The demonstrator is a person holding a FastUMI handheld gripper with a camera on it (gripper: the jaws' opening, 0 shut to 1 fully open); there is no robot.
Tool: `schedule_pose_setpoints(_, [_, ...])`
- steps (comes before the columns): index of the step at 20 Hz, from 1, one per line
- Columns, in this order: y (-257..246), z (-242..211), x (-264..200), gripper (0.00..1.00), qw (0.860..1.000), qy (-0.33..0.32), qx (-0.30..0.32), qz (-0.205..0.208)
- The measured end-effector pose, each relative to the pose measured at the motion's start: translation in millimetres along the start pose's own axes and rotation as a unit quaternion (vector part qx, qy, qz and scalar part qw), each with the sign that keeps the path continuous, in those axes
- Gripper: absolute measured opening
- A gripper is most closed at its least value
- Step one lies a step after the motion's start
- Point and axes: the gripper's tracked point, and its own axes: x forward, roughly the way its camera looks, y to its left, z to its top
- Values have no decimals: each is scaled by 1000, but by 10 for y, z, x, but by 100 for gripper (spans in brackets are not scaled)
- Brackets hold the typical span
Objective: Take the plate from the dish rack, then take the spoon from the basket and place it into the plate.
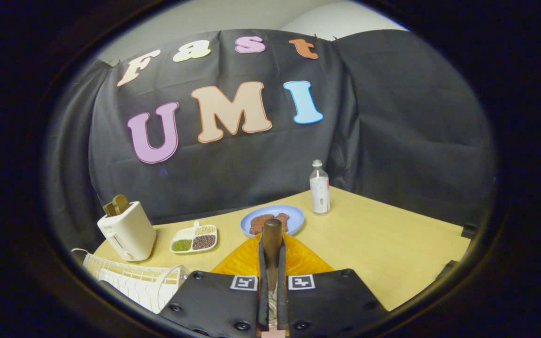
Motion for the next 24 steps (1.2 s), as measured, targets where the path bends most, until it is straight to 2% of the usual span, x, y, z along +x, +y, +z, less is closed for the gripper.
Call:
schedule_pose_setpoints(7, [48, 774, -426, 10, 997, -75, -21, 0])
schedule_pose_setpoints(11, [-85, 914, -759, 10, 996, -90, -9, -6])
schedule_pose_setpoints(16, [-316, 523, -1121, 9, 998, -65, 18, -21])
schedule_pose_setpoints(21, [-484, -238, -1345, 9, 998, 12, 44, -38])
schedule_pose_setpoints(24, [-543, -500, -1372, 10, 997, 44, 61, -34])
